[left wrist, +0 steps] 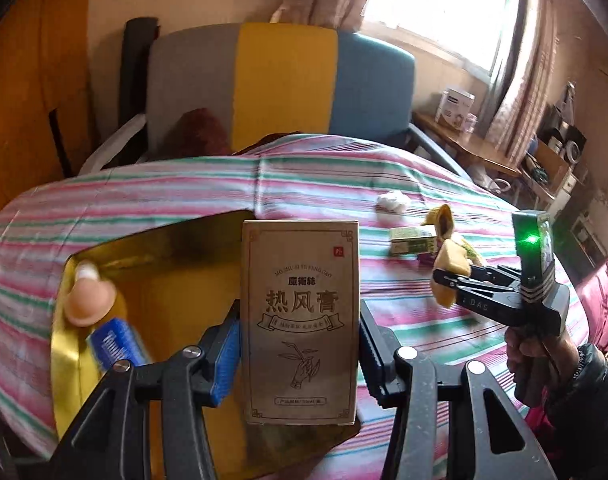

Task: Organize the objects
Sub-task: 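Carry the cream box to the tray with left gripper while right gripper grasps sponge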

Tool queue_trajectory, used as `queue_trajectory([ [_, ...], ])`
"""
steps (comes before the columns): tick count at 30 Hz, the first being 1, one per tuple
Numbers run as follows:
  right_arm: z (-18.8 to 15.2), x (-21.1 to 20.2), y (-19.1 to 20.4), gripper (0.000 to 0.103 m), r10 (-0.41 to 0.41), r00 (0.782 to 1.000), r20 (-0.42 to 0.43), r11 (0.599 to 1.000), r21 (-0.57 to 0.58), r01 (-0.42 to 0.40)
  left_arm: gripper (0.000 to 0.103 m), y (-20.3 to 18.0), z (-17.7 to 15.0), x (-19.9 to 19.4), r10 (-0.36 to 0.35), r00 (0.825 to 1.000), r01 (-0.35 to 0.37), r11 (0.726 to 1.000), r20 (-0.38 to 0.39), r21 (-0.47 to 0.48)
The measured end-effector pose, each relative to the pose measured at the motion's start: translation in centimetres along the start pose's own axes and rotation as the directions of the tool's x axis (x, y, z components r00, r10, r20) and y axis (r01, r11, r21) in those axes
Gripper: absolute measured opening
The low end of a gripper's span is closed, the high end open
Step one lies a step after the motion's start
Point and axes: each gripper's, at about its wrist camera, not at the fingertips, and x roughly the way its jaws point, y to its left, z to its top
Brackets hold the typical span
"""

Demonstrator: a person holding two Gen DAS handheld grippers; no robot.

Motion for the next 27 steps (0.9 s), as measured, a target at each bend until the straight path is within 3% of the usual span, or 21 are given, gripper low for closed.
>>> queue_trajectory([
  [7, -0.3, -0.5, 2.3, 0.043, -0.022, 1.000, 0.018, 0.997, -0.078, 0.024, 0.052, 5.0, -1.8, -1.7, 0.100, 0.995, -0.101, 0.989, -0.016, -0.105],
  [15, 0.0, -2.6, 4.4, 0.043, -0.040, 0.994, 0.105, 0.986, -0.160, 0.056, 0.052, 11.2, -4.6, -4.2, 0.238, 0.970, -0.243, 0.946, -0.051, -0.213],
  [23, -1.1, -3.6, 8.6, 0.043, -0.056, 0.986, 0.155, 0.948, -0.301, 0.101, 0.052, 15.4, -6.9, -5.9, 0.284, 0.955, -0.295, 0.902, -0.081, -0.316],
  [27, -2.2, -3.7, 10.8, 0.043, -0.046, 0.986, 0.157, 0.923, -0.370, 0.102, 0.052, 15.5, -7.2, -5.9, 0.279, 0.957, -0.290, 0.900, -0.079, -0.325],
])
